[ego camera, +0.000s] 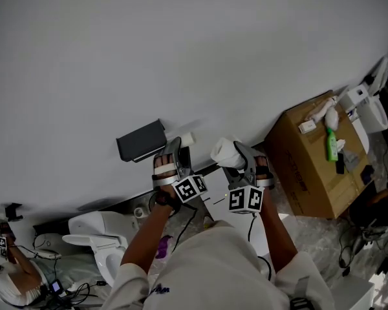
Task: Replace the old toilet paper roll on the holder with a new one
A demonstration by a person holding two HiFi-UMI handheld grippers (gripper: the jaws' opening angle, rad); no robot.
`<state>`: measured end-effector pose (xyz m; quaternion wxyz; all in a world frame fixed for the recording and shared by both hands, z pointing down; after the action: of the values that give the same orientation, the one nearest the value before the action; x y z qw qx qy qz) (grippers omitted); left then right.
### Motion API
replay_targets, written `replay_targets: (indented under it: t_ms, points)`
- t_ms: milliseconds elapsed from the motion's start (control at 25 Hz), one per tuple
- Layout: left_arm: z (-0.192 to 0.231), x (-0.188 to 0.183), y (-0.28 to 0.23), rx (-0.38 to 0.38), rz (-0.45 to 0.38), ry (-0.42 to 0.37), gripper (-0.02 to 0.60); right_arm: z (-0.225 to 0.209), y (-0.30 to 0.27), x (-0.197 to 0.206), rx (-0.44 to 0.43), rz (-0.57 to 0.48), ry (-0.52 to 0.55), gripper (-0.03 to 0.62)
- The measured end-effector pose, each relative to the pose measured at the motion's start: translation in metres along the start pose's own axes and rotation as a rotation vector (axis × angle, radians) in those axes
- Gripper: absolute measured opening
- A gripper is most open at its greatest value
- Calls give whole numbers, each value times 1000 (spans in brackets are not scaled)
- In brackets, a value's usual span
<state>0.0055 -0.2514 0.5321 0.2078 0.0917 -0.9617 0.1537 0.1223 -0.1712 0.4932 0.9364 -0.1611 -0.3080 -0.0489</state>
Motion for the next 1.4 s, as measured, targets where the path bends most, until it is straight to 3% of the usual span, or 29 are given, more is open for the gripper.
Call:
replay_targets:
  t_ms: [120,320,560,680,840,960,1240,1400]
  points:
    - [18,-9,12,-17,-38,186,175,-9,2,-1,15,-21,-89,298]
    - [58,-13,47,30,-154,588,175,-27,8,-13,70,-101,-303,298]
    - [115,-11,93,-2,-303,826,173,-44,13,-26,88,-250,-553,298]
    - [139,2,118,-6,-363,931,173,-49,13,-32,87,-287,-586,298]
    - [176,36,157,-78,-410,977,173,-51,6,-39,69,-302,-673,298]
    - [196,66,171,-134,-399,1011,173,-56,-2,-46,76,-322,-717,298]
    - [216,142,202,-274,-303,1087,173,-54,-16,-64,42,-364,-549,298]
    - [223,165,216,-309,-283,1095,173,-44,-38,-60,-6,-307,-465,298]
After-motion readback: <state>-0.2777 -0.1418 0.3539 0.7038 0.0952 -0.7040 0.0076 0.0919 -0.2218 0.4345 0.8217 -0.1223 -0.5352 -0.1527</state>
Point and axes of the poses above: the fingertips, and each gripper's own axes: y backward along the fingers, z to its left, x out of its underside, the point moved 2 cm from there along y, backward along the fingers, and after that the axes turned 4 degrees about y, right-handed, at the moved point
